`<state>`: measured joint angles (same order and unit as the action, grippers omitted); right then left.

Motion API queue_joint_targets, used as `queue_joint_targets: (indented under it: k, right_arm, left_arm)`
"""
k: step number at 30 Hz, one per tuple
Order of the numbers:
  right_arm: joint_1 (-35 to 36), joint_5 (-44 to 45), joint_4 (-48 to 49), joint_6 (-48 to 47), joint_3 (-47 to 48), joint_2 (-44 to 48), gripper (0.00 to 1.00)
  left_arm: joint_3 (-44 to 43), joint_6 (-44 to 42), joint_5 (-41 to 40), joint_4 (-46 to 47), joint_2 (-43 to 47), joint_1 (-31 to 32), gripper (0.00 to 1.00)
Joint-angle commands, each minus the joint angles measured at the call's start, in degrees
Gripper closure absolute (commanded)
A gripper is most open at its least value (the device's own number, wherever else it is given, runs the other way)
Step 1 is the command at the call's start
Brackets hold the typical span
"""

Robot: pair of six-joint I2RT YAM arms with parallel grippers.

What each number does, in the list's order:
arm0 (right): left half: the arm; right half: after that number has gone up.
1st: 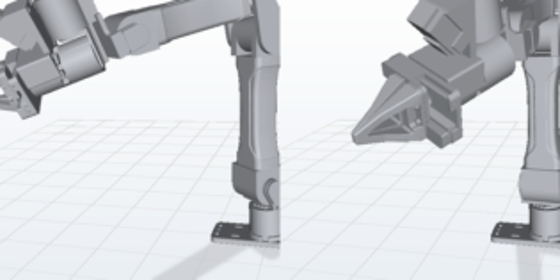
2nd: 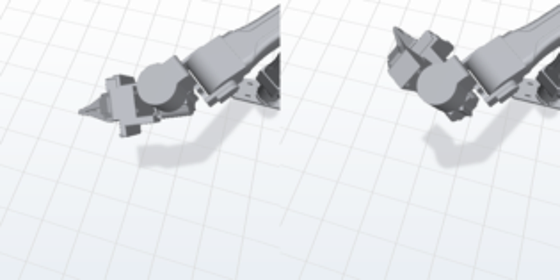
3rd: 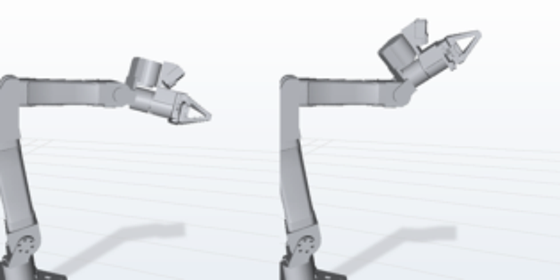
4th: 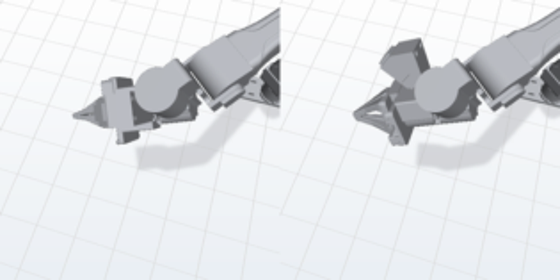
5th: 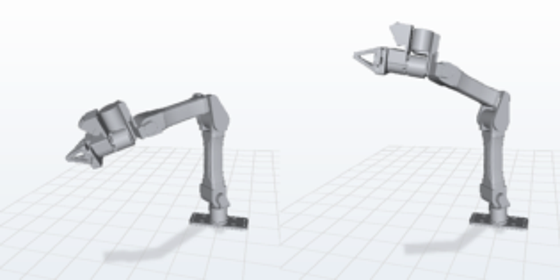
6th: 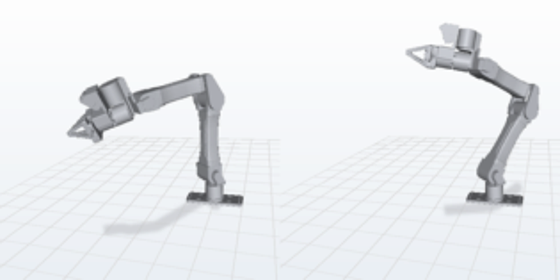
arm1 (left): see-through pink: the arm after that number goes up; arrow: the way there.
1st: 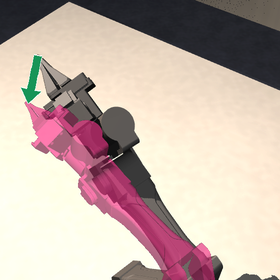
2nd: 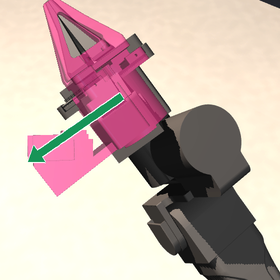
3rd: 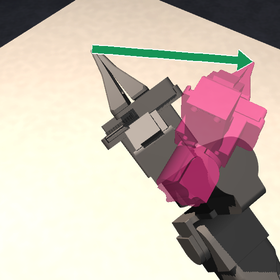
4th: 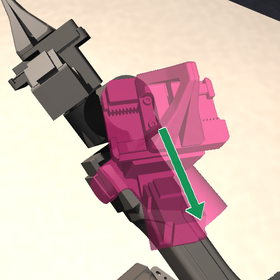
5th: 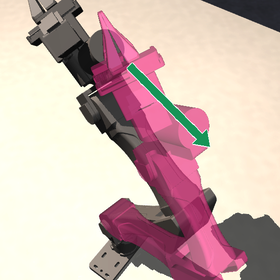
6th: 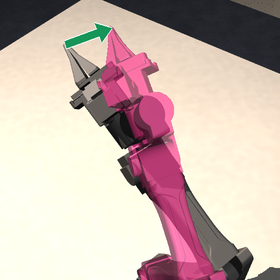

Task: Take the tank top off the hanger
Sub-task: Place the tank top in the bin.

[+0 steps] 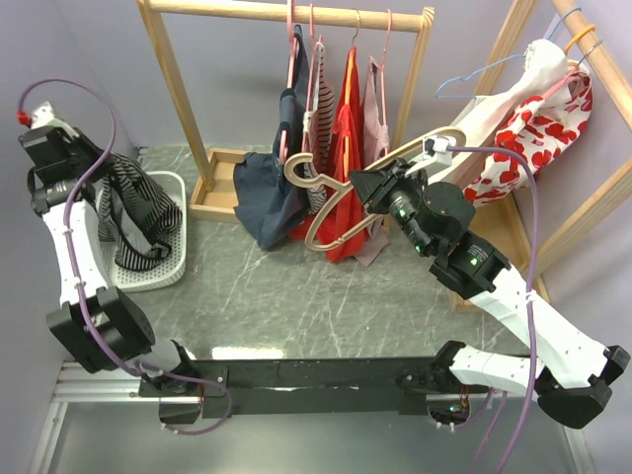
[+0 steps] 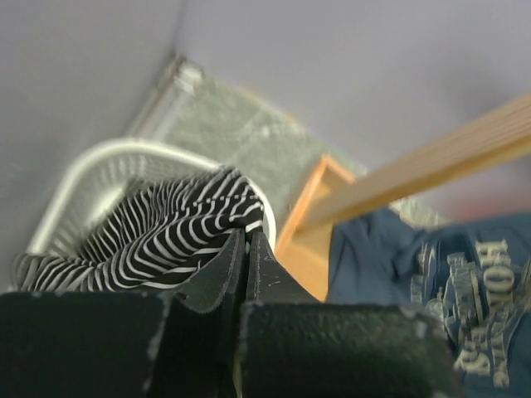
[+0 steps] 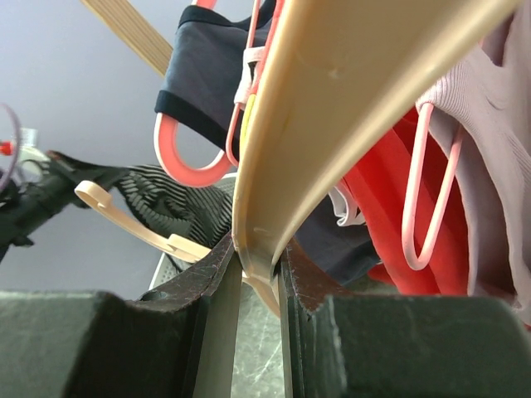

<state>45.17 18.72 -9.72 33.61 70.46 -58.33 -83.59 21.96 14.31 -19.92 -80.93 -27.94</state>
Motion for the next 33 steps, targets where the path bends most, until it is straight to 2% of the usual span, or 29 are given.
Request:
queue_joint_targets:
  k: [1, 6, 8, 11, 15, 21, 23, 24, 25, 26, 27, 29, 30, 33]
  right_arm:
    - [-0.3, -1.2, 2.7, 0.4, 1.6, -0.2, 0.98]
    - [-0.3, -2.4, 3.0, 0.2, 1.9, -0.4, 0.98]
    - [-0.4, -2.7, 3.0, 0.3, 2.1, -0.3, 0.98]
    - [-0.3, -2.9, 3.6, 0.5, 1.8, 0.1, 0.98]
    - [-0.4, -2.5, 3.5, 0.4, 1.5, 0.7, 0.98]
    - [-0.4, -2.5, 3.6, 0.3, 0.9, 1.5, 0.98]
    - [-0.3, -2.9, 3.6, 0.0, 1.3, 1.3, 0.98]
    - [-0.4, -3.9, 3.3, -0.2, 1.9, 1.1, 0.98]
    - [-0.3, -4.7, 3.3, -0.5, 2.1, 1.0, 0.98]
    - [-0.3, -5.7, 3.6, -1.4, 2.2, 1.2, 0.98]
    - [-0.4, -6.8, 3.7, -1.8, 2.3, 1.3, 0.98]
    - [-0.3, -10.3, 3.8, -2.9, 2.6, 1.7, 0.98]
    - [-0.3, -11.2, 3.2, -3.3, 3.6, 2.0, 0.98]
    - [-0.3, -15.8, 0.9, -3.9, 5.2, 2.4, 0.99]
  left_arm:
    - [0.9, -1.3, 1.4, -4.0, -2.1, 1.6, 0.99]
    - [-1.6, -2.6, 0.2, -14.2, -13.0, 2.8, 0.99]
    - [-0.2, -3.1, -4.0, -14.0, -15.4, 3.7, 0.99]
    - [-0.2, -1.8, -5.9, -14.3, -17.5, 4.2, 0.99]
    - [-0.4, 0.0, -14.1, -12.3, -18.0, 4.2, 0.99]
    - [-6.9, -2.1, -17.4, -22.9, -27.9, 5.8, 0.99]
    - [-7.6, -2.6, -21.2, -24.4, -29.3, 7.4, 0.96]
    - [-7.8, -2.0, -22.9, -24.6, -29.5, 7.6, 0.91]
    - [-7.5, -2.0, -23.2, -24.4, -28.5, 7.6, 0.79]
    - [-7.2, -1.7, -23.0, -24.0, -27.6, 7.7, 0.58]
    - [-6.2, -1.0, -23.4, -22.6, -26.3, 7.6, 0.18]
    - [-5.4, -0.6, -22.6, -21.2, -21.5, 7.7, 0.12]
    - [-4.8, -0.3, -22.5, -19.8, -19.6, 7.7, 0.04]
    - [-4.2, -0.2, -21.8, -18.8, -11.9, 7.7, 0.04]
